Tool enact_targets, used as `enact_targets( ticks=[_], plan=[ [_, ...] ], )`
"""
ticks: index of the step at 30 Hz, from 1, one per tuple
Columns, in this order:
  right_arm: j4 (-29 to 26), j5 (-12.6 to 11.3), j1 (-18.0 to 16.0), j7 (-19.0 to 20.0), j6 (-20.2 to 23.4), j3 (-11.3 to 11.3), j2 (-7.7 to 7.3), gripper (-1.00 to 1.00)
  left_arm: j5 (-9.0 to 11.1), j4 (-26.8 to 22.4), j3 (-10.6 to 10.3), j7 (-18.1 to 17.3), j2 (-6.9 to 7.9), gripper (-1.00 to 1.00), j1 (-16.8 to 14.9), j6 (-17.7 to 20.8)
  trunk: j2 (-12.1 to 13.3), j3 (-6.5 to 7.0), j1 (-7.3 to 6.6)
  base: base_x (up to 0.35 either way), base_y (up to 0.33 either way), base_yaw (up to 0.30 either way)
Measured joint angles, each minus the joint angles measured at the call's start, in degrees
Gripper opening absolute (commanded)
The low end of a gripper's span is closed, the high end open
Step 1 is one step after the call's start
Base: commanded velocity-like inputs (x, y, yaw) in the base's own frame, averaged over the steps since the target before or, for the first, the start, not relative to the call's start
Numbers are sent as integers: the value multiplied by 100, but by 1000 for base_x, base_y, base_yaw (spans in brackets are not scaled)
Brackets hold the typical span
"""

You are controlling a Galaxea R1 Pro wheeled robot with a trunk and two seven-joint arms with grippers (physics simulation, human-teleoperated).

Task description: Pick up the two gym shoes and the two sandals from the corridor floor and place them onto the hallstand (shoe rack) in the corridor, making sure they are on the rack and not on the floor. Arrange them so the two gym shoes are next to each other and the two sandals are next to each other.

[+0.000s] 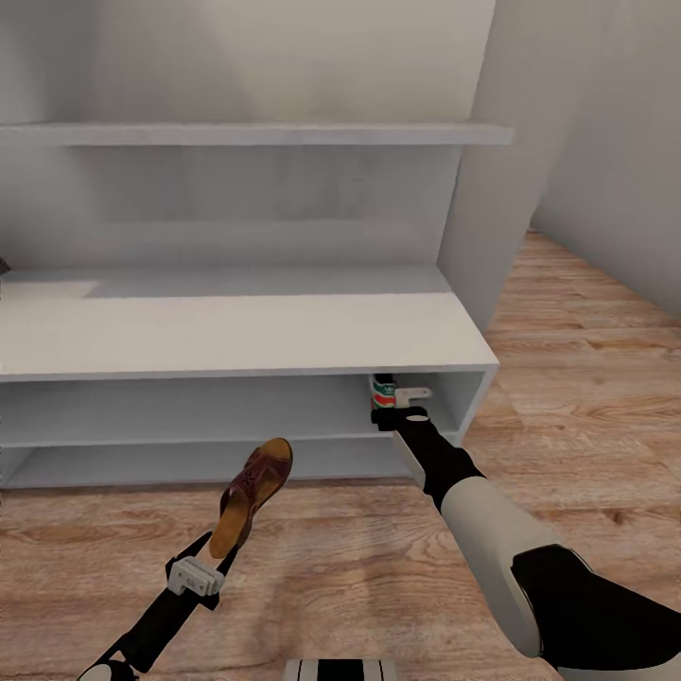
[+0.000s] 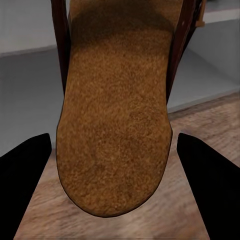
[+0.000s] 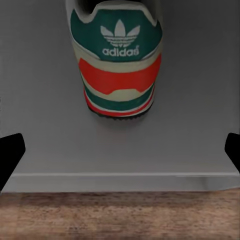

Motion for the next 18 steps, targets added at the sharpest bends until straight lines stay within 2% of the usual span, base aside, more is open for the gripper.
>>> enact_targets(
  ticks=[11,18],
  plan=[
    [0,-1,0,1,0,0,0,100,-2,2,0,3,0,-100,0,4,0,0,0,-200,0,0],
    [0,0,0,0,0,0,0,100,1,1,0,3,0,-100,0,4,0,0,0,-80,0,0]
  ],
)
